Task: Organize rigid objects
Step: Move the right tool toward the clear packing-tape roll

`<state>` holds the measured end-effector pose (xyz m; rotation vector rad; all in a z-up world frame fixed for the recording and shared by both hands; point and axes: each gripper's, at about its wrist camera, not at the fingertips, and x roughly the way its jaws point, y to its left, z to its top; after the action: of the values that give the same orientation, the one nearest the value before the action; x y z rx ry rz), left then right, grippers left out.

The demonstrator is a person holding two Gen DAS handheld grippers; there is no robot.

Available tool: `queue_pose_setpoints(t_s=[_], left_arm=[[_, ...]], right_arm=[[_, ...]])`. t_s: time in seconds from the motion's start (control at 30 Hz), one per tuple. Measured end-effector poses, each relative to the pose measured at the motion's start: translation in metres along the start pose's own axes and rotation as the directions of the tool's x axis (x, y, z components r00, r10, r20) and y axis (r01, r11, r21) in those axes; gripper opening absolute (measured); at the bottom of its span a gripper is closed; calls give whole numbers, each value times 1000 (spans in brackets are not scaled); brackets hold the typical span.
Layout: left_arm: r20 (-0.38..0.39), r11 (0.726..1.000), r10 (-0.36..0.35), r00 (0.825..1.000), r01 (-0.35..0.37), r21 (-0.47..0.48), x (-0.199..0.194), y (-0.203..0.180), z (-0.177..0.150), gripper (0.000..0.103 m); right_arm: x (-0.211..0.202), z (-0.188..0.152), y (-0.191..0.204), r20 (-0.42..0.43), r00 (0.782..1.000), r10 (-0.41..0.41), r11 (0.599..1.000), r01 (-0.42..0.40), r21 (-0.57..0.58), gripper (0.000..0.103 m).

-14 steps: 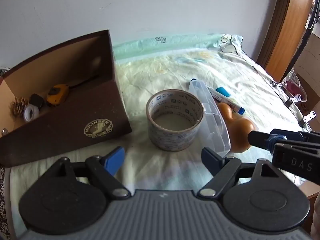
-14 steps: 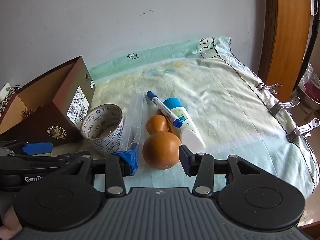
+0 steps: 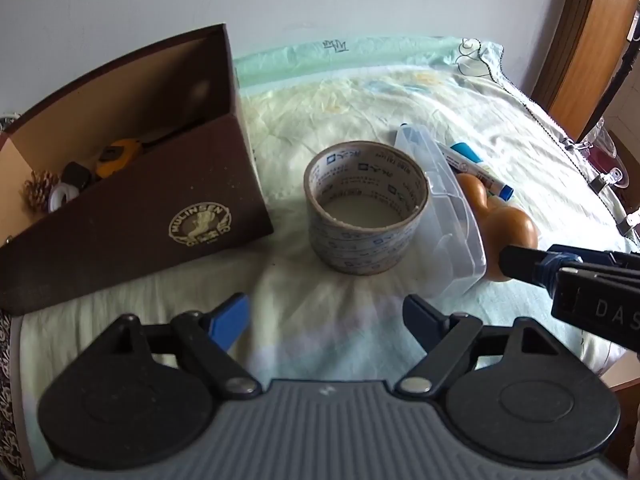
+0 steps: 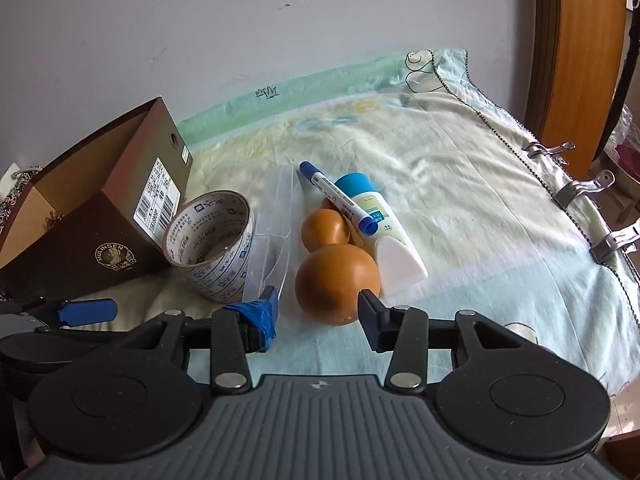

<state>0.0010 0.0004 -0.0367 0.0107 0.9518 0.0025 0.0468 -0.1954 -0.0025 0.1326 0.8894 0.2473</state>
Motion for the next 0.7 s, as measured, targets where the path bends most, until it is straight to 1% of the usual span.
queue_pose_setpoints(t_s=[0.1, 0.13, 0.3, 0.43, 0.53, 0.7], left_arm=[[-5, 1000, -5, 1000, 5, -6, 0, 3, -3, 85], [-20, 1000, -5, 1000, 5, -12, -1, 4, 4, 85], [-37, 1000, -12, 999, 12, -14, 1, 4, 5, 85], [-56, 1000, -22, 998, 21, -11, 4, 2, 7, 85], [-62, 1000, -25, 998, 25, -12, 5, 2, 7, 85], [-76, 999, -32, 997, 31, -18, 7, 3, 7, 85]], right_arm=[[2, 0, 8, -4, 1000, 7, 1000, -7, -30, 28], [1, -1, 11, 0, 1000, 4, 999, -4, -42, 28], [1, -4, 20, 28, 998, -50, 994, 52, -98, 28], [4, -5, 17, 11, 998, -55, 995, 56, -86, 28], [5, -6, 18, 14, 998, -64, 994, 65, -83, 28], [6, -7, 21, 10, 998, -57, 995, 57, -87, 28]])
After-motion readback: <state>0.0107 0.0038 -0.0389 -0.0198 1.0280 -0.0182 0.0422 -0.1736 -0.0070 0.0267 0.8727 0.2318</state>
